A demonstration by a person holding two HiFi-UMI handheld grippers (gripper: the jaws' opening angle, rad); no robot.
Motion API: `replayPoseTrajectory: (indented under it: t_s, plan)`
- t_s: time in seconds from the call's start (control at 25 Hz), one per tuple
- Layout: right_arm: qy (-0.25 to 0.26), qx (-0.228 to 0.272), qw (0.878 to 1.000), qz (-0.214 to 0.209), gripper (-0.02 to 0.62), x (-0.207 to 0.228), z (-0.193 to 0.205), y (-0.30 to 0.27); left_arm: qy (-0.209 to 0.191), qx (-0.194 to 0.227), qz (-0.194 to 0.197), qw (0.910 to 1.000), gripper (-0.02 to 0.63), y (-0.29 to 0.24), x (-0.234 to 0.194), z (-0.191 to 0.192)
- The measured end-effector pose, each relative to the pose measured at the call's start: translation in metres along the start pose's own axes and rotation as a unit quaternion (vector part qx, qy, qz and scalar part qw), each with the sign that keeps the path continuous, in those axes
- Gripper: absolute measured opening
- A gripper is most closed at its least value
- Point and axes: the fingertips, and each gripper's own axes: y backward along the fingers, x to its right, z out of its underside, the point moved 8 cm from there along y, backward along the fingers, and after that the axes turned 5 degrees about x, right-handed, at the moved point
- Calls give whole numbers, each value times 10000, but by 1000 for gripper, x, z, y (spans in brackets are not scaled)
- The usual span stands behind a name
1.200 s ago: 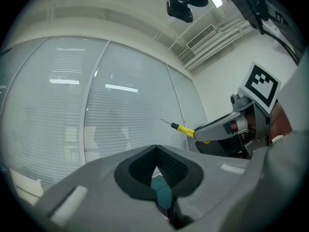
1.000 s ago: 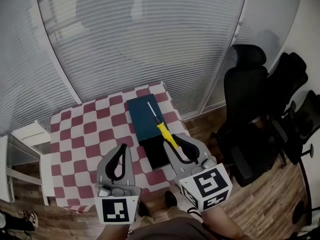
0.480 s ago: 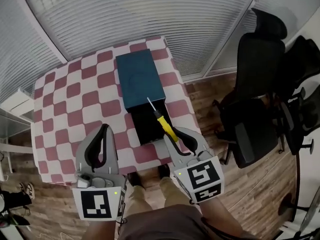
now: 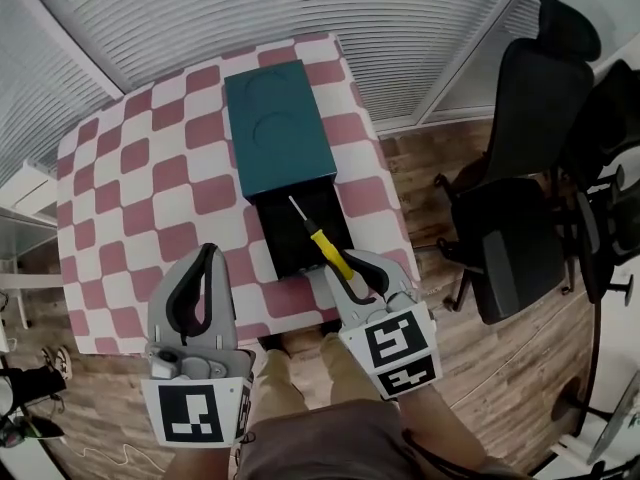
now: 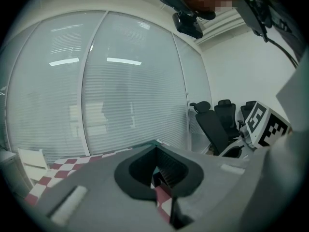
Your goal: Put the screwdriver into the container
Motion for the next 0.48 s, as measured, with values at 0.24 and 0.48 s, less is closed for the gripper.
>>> replayPoseTrajectory:
  t_s: [0.24, 0.48]
  plan:
    - [-12, -383, 9991, -159, 98, 6, 2, -18, 78, -119, -61, 9999, 0, -13, -9, 6]
    - [98, -700, 9966, -416, 99, 6, -2, -43, 155, -199, -171, 9995, 0, -24, -22, 11]
